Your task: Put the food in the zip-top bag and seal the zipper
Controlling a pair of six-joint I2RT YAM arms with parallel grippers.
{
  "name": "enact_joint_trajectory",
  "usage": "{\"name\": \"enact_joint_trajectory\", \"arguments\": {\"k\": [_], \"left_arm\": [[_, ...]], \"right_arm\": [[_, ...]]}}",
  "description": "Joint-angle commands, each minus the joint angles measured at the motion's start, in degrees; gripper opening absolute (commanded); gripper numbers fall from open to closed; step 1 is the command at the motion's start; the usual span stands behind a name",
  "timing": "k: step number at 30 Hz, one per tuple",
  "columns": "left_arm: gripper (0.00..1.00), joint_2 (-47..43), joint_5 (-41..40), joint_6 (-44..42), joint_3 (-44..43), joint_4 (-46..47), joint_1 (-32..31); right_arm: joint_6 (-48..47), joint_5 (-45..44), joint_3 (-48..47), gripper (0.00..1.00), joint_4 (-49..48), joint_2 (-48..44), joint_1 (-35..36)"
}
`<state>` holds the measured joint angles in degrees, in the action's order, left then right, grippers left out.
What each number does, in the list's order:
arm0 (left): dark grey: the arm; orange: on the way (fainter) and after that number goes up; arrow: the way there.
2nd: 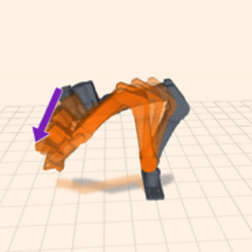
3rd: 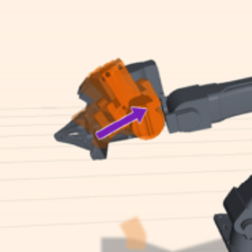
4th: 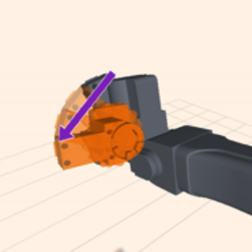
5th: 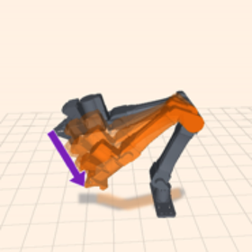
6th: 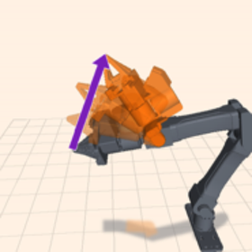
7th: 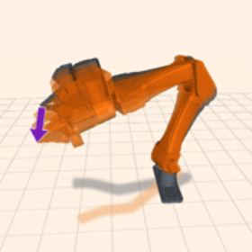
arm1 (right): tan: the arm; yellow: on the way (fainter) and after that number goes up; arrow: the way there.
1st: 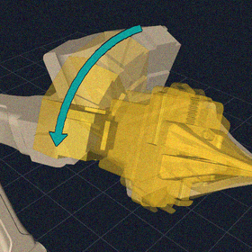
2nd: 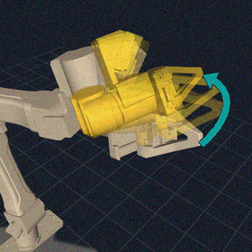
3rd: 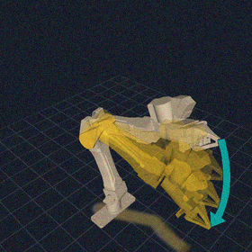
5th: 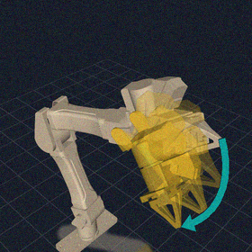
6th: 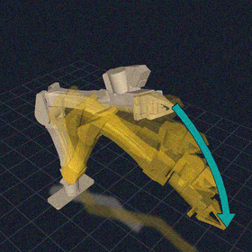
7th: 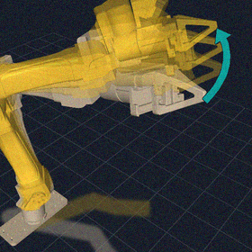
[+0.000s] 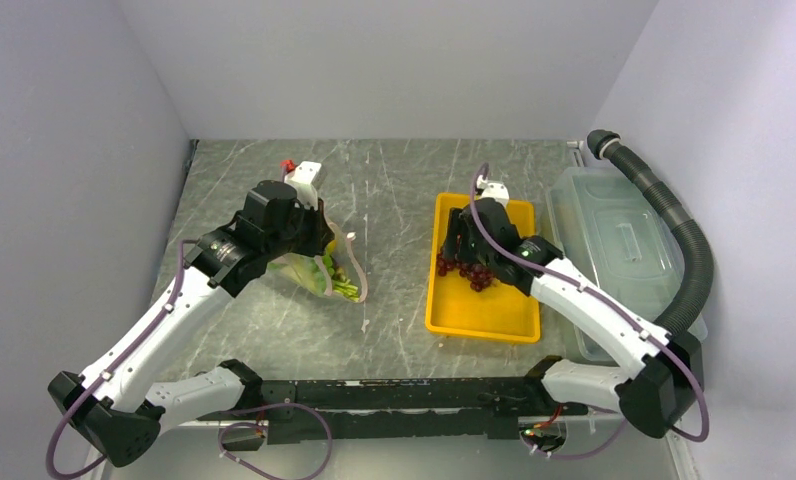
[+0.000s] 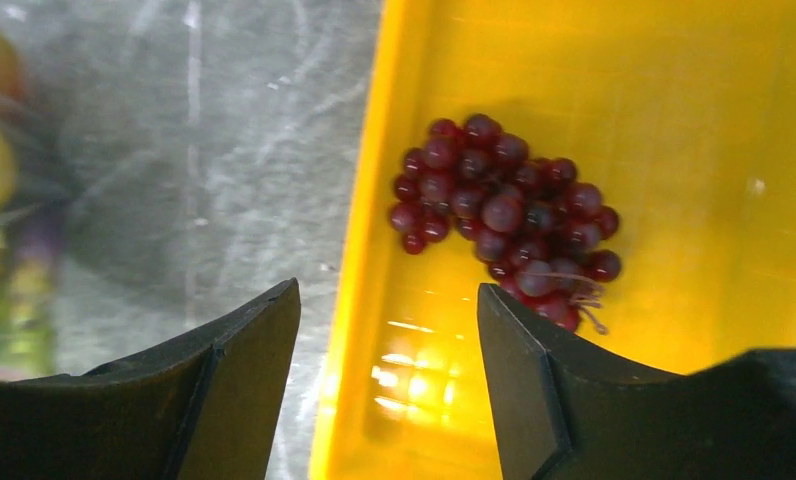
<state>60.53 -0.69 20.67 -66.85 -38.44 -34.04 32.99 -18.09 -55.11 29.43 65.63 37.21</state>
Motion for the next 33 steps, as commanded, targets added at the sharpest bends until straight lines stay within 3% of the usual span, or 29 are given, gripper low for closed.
{"name": "enact_joint_trajectory", "arguments": {"k": [1, 14, 28, 33], "left_arm": [[0.00, -1.21, 0.79, 0.08, -0.83, 3.28, 0.20], [0.00, -0.86, 0.81, -0.01, -0.85, 3.14, 0.31], [0.00, -0.86, 0.82, -0.18, -0.99, 3.02, 0.31], [0.00, -0.99, 0.82, -0.19, -0.93, 3.02, 0.36]], "right_arm": [[-5.49, -2.95, -2.56, 0.70, 5.48, 3.75, -2.01], [-9.11, 1.85, -2.73, 0.73, 4.81, 13.22, -9.03], [-8.94, 2.15, -4.17, 0.74, 3.73, 23.51, -11.42], [-7.99, 0.94, -3.19, 0.70, 2.97, 25.84, -11.56]]}}
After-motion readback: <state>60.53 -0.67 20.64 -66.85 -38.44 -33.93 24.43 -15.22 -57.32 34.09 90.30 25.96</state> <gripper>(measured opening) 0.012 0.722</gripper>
